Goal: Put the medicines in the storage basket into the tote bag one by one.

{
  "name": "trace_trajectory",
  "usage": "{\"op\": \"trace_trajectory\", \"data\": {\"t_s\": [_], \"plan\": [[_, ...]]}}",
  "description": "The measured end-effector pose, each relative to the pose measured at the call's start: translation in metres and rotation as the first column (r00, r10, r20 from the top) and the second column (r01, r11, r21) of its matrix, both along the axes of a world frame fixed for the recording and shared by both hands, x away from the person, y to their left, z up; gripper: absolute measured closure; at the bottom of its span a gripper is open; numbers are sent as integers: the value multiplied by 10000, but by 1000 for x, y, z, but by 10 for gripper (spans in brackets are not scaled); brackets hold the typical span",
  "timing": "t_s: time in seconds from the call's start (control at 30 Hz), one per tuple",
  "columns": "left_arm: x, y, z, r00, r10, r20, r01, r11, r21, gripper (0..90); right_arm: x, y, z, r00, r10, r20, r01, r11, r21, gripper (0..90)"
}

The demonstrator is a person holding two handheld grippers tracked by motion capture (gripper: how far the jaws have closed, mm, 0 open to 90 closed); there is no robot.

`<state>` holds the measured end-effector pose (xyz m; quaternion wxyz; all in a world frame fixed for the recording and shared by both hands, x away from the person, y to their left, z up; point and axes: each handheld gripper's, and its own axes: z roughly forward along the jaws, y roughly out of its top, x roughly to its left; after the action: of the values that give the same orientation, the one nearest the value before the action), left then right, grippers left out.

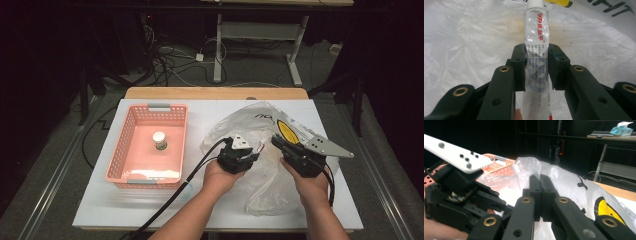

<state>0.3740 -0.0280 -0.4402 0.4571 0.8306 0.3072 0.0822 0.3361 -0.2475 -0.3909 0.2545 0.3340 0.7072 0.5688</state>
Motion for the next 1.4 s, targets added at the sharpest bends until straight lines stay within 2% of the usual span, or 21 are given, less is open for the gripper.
{"op": "trace_trajectory", "data": {"t_s": [0.3, 0.57, 0.63, 0.7, 0.83, 1.1, 1.23, 1.33, 1.4], "plan": [[4, -15, -18, 10000, -34, -56, 35, 9997, 233, 683, 1, -2, -1, 10000, -40, -77, 40, 10000, 59, 900], [8, -24, -24, 9998, 180, -49, -179, 9996, 223, 679, 1, -2, -1, 10000, -22, -79, 23, 10000, 39, 900], [7, -23, -23, 9999, 143, -71, -142, 9998, 114, 641, 1, -2, -1, 10000, -16, -74, 17, 10000, 33, 900], [5, -21, -21, 10000, 65, -18, -65, 9999, 81, 590, 1, -3, -1, 10000, 6, -95, -6, 10000, 71, 900], [0, -12, -16, 10000, 33, -50, -34, 9997, -236, 555, 0, -2, -1, 10000, 45, -90, -45, 10000, -6, 900], [-14, 6, -12, 9993, -335, -190, 329, 9990, -300, 508, -1, 0, -1, 9999, 124, -61, -124, 9999, -60, 900], [-21, 16, -9, 9990, -360, -278, 343, 9978, -571, 476, -1, 0, -1, 9999, 128, -101, -129, 9999, -74, 900], [-27, 22, -7, 9985, -465, -275, 447, 9970, -628, 451, -2, 0, -1, 9999, 123, -108, -124, 9999, -88, 900], [-31, 26, -6, 9986, -469, -240, 454, 9971, -608, 406, -2, 0, -1, 9999, 128, -110, -129, 9999, -85, 900]]}}
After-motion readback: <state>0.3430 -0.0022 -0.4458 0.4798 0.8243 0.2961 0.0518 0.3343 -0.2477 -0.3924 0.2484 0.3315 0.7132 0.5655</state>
